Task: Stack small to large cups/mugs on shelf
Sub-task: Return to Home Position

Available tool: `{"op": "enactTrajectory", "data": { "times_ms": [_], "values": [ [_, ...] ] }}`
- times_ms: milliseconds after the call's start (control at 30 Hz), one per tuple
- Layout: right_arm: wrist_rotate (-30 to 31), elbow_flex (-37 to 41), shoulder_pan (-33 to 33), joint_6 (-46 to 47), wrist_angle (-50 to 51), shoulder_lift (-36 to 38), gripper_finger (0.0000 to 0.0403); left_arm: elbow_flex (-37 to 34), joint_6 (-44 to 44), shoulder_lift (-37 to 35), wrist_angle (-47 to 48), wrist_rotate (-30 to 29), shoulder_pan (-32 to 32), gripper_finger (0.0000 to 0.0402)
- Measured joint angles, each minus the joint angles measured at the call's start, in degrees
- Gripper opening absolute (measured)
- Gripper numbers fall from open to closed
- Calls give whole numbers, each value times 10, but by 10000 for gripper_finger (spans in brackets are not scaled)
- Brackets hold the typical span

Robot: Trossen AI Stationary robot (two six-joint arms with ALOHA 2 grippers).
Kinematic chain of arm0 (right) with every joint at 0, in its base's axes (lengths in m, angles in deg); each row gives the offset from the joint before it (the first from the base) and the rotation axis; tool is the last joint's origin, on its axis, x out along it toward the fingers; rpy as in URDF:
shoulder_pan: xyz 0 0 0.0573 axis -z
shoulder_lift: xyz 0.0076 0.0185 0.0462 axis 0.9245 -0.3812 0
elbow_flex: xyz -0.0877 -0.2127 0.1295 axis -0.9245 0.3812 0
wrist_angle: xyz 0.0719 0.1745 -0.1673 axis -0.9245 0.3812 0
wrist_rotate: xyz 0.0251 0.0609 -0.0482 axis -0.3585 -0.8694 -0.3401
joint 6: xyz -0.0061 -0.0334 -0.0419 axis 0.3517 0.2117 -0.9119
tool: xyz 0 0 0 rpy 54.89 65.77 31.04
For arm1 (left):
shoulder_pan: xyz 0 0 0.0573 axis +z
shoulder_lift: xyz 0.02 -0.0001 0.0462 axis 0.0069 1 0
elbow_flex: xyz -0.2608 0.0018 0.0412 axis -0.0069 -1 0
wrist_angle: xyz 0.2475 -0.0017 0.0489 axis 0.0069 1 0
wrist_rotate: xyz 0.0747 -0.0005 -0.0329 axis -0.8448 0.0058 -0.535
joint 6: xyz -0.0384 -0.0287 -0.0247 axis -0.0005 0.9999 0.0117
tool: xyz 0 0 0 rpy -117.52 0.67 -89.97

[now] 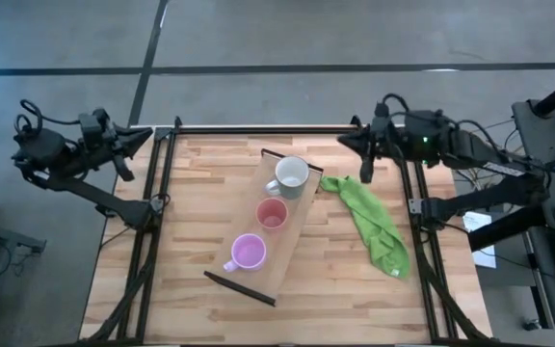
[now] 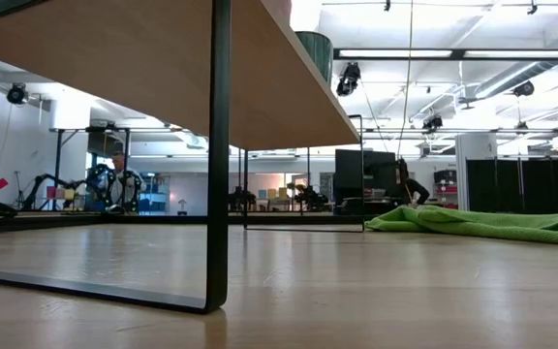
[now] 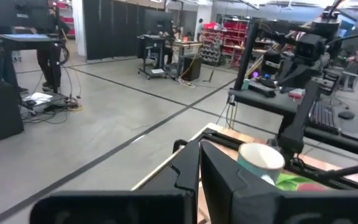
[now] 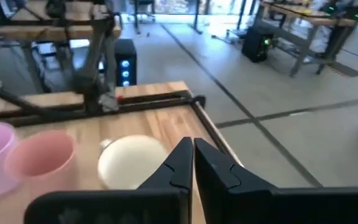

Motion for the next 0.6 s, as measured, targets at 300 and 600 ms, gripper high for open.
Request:
{"op": "enactTrajectory", "data": {
  "times_ms": [300, 600],
  "values": [
    [-43, 219, -1, 30, -289, 107, 8, -164, -33, -145, -124, 32, 0, 0],
    [-19, 384, -1, 92, -361, 222, 8, -359, -45, -269, -274, 73, 0, 0]
  ]
}}
